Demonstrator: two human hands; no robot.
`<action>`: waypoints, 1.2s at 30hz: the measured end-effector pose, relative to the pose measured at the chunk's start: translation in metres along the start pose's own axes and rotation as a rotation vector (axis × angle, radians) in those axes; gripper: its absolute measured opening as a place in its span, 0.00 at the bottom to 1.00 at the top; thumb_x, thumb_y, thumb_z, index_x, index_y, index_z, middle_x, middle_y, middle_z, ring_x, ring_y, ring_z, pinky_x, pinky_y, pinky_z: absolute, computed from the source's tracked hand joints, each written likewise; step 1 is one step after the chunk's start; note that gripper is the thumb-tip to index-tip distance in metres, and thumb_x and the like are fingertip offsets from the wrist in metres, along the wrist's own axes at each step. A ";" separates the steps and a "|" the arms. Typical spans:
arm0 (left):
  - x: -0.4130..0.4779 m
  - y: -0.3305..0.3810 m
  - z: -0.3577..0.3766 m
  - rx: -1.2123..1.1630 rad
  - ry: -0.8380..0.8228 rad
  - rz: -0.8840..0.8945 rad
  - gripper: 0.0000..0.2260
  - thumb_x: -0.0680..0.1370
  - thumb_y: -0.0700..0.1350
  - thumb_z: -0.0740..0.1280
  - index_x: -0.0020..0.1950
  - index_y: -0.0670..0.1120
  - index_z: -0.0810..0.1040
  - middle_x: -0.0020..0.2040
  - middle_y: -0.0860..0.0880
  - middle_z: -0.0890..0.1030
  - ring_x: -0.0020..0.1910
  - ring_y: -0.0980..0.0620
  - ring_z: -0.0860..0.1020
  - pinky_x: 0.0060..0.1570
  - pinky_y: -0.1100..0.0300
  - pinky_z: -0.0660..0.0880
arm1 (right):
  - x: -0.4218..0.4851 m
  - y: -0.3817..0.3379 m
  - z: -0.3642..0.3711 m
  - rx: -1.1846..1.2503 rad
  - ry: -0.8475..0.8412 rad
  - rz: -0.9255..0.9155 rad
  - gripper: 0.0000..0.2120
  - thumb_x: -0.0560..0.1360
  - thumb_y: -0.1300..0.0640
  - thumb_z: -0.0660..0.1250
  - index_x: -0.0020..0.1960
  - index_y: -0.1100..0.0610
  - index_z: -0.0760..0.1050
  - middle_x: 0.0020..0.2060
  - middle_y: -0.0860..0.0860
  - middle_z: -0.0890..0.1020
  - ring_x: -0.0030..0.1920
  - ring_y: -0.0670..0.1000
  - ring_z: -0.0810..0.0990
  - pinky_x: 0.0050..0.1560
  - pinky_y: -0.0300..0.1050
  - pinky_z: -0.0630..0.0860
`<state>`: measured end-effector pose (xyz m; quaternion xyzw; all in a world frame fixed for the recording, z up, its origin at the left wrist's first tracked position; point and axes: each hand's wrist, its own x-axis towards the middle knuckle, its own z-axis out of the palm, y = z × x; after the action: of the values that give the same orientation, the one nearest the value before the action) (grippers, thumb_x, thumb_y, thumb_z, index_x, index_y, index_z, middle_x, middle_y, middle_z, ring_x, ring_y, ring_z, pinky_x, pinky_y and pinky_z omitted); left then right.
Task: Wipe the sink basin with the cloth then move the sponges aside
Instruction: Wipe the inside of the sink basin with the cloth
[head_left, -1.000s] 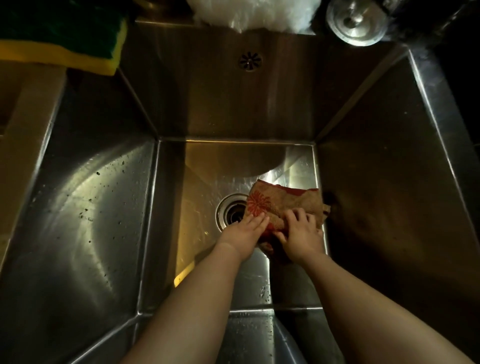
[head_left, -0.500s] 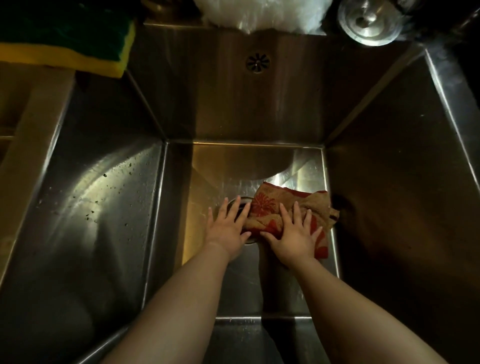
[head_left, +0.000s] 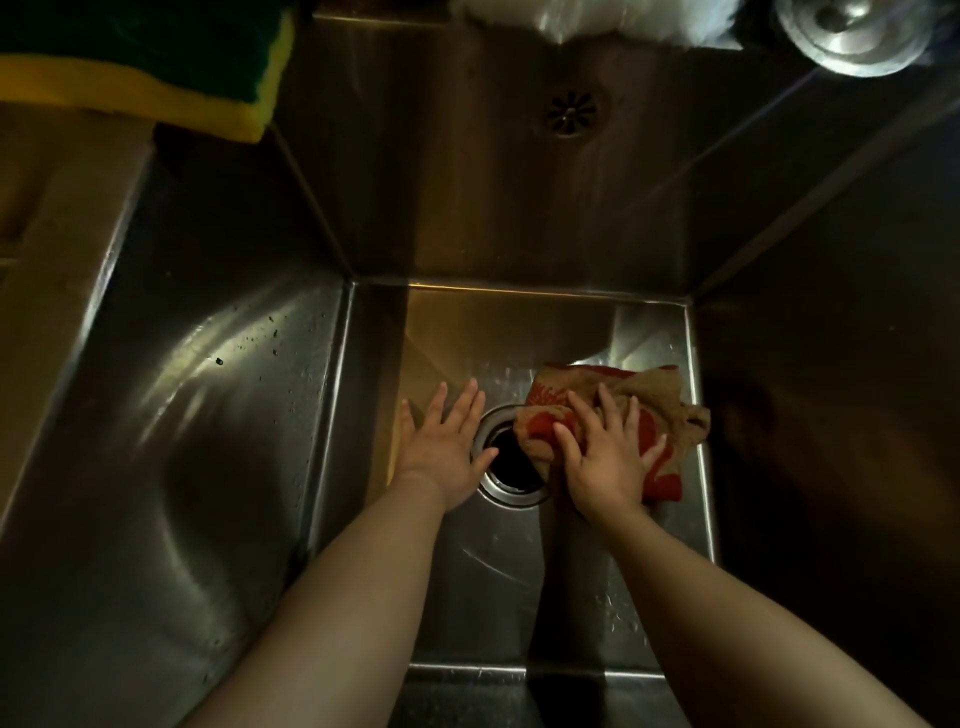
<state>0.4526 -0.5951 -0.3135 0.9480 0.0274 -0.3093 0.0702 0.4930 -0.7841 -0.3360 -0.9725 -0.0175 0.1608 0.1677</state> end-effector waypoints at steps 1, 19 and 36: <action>0.001 -0.002 0.002 0.010 0.019 0.008 0.30 0.80 0.62 0.44 0.75 0.51 0.35 0.76 0.54 0.33 0.75 0.47 0.35 0.70 0.37 0.40 | 0.006 -0.002 -0.001 0.006 0.000 -0.003 0.23 0.77 0.37 0.51 0.71 0.37 0.59 0.76 0.45 0.53 0.75 0.52 0.40 0.69 0.65 0.33; 0.005 -0.010 0.011 -0.035 0.055 0.047 0.29 0.79 0.62 0.45 0.75 0.55 0.34 0.75 0.57 0.32 0.74 0.47 0.32 0.68 0.34 0.43 | 0.055 -0.030 -0.018 -0.007 0.044 0.000 0.29 0.74 0.34 0.56 0.72 0.43 0.60 0.75 0.50 0.57 0.76 0.56 0.45 0.69 0.67 0.39; 0.000 0.007 0.007 -0.087 0.015 -0.002 0.31 0.80 0.61 0.48 0.76 0.52 0.37 0.76 0.53 0.34 0.74 0.42 0.35 0.69 0.35 0.52 | 0.001 -0.003 -0.008 -0.137 -0.002 -0.117 0.25 0.73 0.40 0.63 0.68 0.41 0.63 0.74 0.48 0.60 0.75 0.56 0.50 0.70 0.68 0.47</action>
<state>0.4491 -0.6035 -0.3179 0.9463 0.0424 -0.3009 0.1108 0.4968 -0.7835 -0.3280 -0.9788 -0.0854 0.1503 0.1097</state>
